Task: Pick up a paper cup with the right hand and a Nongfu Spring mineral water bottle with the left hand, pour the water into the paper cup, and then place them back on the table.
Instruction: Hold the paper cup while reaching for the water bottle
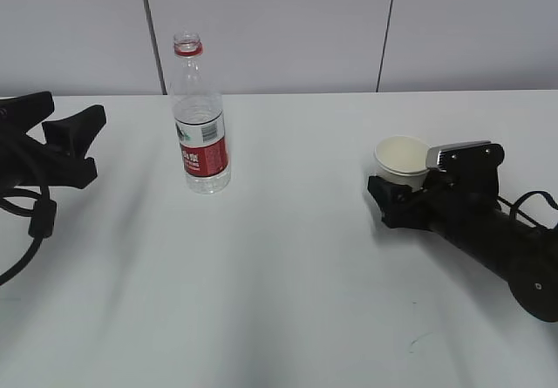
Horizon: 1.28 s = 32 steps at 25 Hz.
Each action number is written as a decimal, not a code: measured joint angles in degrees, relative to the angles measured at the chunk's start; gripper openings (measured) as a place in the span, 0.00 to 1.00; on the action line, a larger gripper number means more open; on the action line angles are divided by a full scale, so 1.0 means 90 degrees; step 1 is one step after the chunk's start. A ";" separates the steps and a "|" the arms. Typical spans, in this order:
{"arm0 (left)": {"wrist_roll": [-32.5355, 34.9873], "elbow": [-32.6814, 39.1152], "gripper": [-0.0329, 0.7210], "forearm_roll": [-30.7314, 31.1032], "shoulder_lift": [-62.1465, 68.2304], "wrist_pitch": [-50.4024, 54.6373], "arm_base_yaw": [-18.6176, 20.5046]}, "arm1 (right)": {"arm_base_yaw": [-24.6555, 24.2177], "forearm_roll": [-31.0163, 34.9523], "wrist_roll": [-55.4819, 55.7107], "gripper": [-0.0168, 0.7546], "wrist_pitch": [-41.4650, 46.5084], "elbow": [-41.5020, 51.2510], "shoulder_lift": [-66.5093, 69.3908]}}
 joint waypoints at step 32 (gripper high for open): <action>-0.0007 -0.0011 0.77 0.0701 0.1506 -0.0727 0.0000 | 0.0000 -0.0052 0.0035 0.68 -0.0010 -0.0190 0.0158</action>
